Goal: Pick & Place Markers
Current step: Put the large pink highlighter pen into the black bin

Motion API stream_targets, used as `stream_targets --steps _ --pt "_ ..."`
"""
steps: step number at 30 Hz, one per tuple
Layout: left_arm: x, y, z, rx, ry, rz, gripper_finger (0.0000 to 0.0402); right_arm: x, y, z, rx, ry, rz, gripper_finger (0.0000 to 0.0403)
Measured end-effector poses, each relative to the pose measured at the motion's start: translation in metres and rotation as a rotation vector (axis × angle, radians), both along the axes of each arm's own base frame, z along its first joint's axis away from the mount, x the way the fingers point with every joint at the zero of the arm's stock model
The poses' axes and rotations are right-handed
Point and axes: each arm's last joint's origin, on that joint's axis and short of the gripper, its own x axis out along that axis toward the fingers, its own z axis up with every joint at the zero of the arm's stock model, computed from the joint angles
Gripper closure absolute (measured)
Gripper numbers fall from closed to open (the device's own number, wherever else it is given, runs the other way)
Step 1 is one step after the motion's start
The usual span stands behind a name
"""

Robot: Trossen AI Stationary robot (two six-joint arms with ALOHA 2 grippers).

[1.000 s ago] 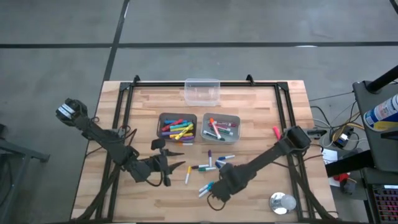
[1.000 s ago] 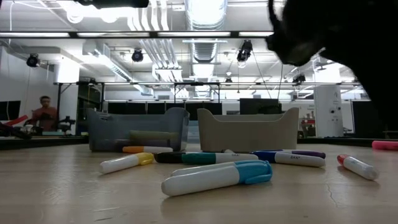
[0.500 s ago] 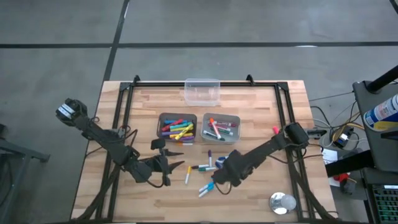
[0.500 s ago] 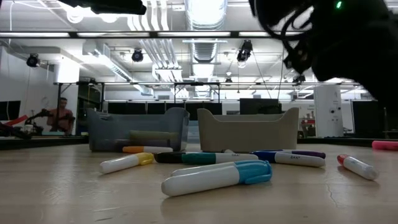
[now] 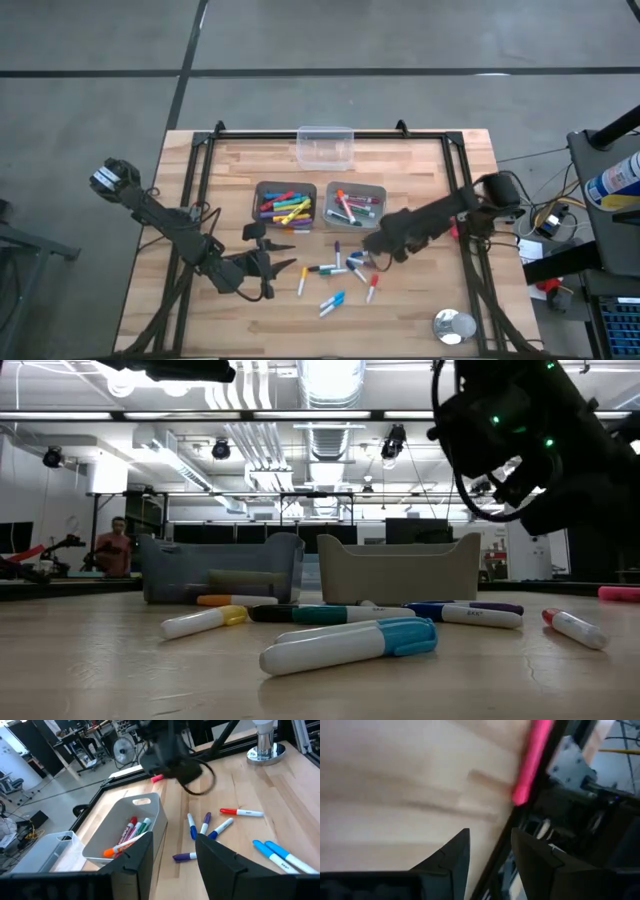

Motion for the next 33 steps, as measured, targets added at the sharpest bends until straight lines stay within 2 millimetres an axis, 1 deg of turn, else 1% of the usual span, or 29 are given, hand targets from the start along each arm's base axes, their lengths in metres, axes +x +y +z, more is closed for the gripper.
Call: stream_targets --steps 3,10,13,15,18,25,29,33 --pt "0.000 0.000 0.000 0.012 0.002 -0.003 0.0260 -0.015 -0.021 0.001 -0.020 -0.052 -0.055 0.0267" --pt "0.000 0.000 0.000 0.014 0.001 -0.004 0.0260 -0.034 -0.065 -0.007 -0.076 -0.243 -0.167 0.0278" --pt "0.000 0.000 0.000 0.015 0.002 -0.004 0.0260 -0.044 -0.081 -0.010 -0.116 -0.235 -0.214 0.0281" --pt "0.000 0.000 0.000 0.016 0.002 -0.004 0.0260 -0.050 -0.092 -0.013 -0.125 -0.215 -0.261 0.0283" --pt "0.000 0.000 0.000 0.016 0.002 -0.004 0.0260 -0.056 -0.104 -0.018 -0.125 -0.188 -0.285 0.0285" --pt "0.000 0.000 0.000 0.016 0.003 -0.004 0.0260 -0.073 -0.129 -0.028 -0.086 -0.127 -0.359 0.0286" --pt "0.000 0.000 0.000 0.017 0.004 -0.005 0.0260 -0.082 -0.143 -0.030 -0.054 -0.119 -0.391 0.0286" --pt "0.000 0.000 0.000 0.018 0.005 -0.005 0.0260 -0.089 -0.156 -0.032 -0.006 -0.130 -0.387 0.0285"
